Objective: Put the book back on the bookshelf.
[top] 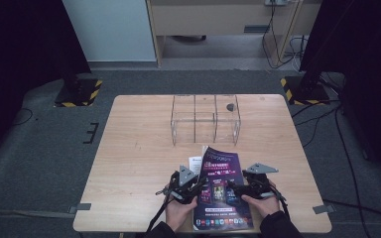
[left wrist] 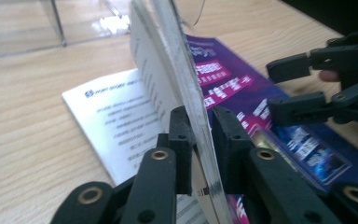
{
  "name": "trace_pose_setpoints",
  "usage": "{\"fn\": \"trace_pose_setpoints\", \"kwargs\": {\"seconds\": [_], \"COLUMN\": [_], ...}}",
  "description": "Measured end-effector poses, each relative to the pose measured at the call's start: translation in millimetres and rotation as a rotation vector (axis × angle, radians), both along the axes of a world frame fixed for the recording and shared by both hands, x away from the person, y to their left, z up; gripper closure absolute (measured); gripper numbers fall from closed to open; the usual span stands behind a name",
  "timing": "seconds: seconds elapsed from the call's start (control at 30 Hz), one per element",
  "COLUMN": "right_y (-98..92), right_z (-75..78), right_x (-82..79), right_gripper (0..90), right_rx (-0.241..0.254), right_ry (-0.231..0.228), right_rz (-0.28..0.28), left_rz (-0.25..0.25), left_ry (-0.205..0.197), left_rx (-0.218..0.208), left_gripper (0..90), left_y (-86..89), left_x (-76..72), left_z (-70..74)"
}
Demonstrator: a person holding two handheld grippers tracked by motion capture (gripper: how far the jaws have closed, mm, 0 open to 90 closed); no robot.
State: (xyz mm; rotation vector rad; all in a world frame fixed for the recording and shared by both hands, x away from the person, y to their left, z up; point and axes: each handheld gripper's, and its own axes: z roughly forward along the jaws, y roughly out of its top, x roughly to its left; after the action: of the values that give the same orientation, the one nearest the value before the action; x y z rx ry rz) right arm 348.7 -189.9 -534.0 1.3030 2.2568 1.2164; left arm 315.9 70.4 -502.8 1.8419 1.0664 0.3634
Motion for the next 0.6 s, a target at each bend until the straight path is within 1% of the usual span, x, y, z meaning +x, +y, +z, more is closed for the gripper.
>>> {"fn": "trace_pose_setpoints", "kwargs": {"seconds": [0.07,0.1,0.17,0.2,0.33,0.37,0.43,0.47,0.53,0.6], "right_y": [-2.1,-4.4,-5.7,-7.3,-9.8,-11.3,-12.2,-13.0,-13.6,-13.5], "right_z": [2.1,3.9,4.5,5.1,6.0,7.2,7.6,8.3,8.7,9.2], "right_x": [-0.7,-1.0,-1.0,-0.7,-0.5,-0.5,-0.6,-0.8,-0.7,-0.8], "right_gripper": [19.4,19.2,19.1,19.0,18.4,18.2,18.1,17.9,17.9,17.9], "right_rx": [0.013,0.033,0.038,0.045,0.056,0.070,0.073,0.085,0.088,0.104], "right_ry": [-0.017,-0.022,-0.019,-0.004,-0.003,-0.003,-0.003,-0.002,-0.003,-0.002], "right_rz": [0.003,0.000,0.000,-0.003,-0.006,-0.012,-0.012,-0.019,-0.015,-0.014], "left_rz": [-0.004,-0.004,-0.007,-0.008,-0.011,-0.012,-0.010,-0.017,-0.017,-0.023], "left_ry": [-0.004,-0.005,-0.005,-0.004,-0.007,-0.014,-0.021,-0.027,-0.034,-0.044], "left_rx": [-0.011,-0.022,-0.031,-0.041,-0.052,-0.064,-0.071,-0.079,-0.086,-0.092], "left_gripper": [80.9,81.8,82.1,82.6,83.3,83.7,83.9,84.2,84.3,84.4], "left_y": [0.3,0.4,1.2,2.0,3.5,4.3,4.7,5.8,6.4,7.5], "left_x": [-1.6,-2.1,-2.7,-2.9,-3.4,-4.4,-5.1,-5.8,-6.5,-7.7], "left_z": [2.9,4.0,6.0,7.4,9.9,12.3,13.7,17.4,19.1,22.6]}}
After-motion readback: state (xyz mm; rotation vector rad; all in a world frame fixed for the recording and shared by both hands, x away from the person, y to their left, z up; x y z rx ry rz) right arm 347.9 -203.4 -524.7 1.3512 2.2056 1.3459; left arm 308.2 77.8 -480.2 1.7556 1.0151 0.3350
